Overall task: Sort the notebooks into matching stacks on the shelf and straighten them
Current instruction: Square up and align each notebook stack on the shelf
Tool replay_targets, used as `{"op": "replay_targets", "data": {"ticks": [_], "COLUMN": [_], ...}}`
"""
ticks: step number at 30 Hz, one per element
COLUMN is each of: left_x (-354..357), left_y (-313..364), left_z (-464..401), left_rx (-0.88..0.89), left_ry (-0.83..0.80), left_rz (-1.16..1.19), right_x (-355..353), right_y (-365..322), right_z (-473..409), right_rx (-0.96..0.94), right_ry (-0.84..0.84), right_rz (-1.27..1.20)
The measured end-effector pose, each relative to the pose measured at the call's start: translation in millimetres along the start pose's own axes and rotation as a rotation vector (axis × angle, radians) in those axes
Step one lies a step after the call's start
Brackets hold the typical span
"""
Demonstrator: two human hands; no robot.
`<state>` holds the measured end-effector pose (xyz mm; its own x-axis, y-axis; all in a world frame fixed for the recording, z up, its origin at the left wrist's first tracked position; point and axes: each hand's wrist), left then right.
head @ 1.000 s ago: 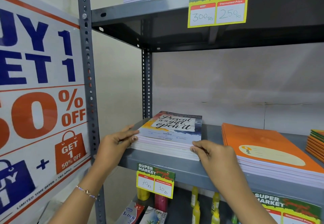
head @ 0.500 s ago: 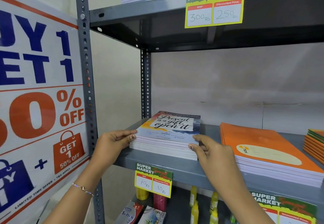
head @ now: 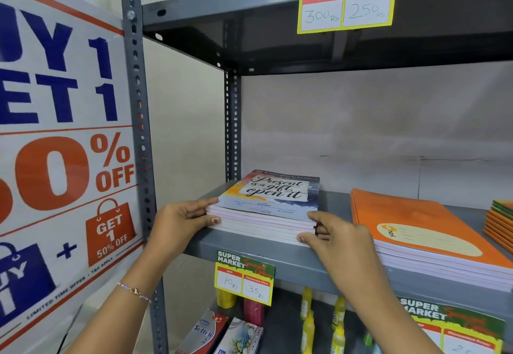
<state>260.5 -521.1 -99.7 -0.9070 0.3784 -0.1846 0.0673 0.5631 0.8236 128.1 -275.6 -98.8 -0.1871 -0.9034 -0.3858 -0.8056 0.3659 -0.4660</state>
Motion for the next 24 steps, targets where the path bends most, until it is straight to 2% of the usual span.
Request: {"op": "replay_targets", "data": {"ticks": [16, 21, 24], "left_x": [-0.4, 1.2, 5.5], "left_y": [-2.3, -1.6, 2.2], "left_z": [-2.0, -0.8, 3.2], "left_rx": [-0.015, 0.015, 0.012], "left_ry": [0.005, 0.056, 0.079], "left_rz": [-0.030, -0.061, -0.042], "right_x": [-2.9, -2.7, -1.9], "right_y": [-0.7, 0.0, -1.2], "right_z": [-0.7, -2.5, -1.8], "right_rx": [-0.047, -0.051, -0.075], "right_ry": [-0.008, 0.037, 0.004], "right_rz": [0.011, -0.042, 0.009]}}
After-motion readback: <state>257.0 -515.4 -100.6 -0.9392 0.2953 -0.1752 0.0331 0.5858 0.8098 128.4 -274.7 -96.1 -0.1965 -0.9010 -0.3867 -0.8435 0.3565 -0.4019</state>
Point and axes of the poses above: each hand's wrist, its own z-axis away from the middle knuckle, its own x-axis out of the palm, y = z × x, and after that the axes turned 12 degrees about y, right-handed
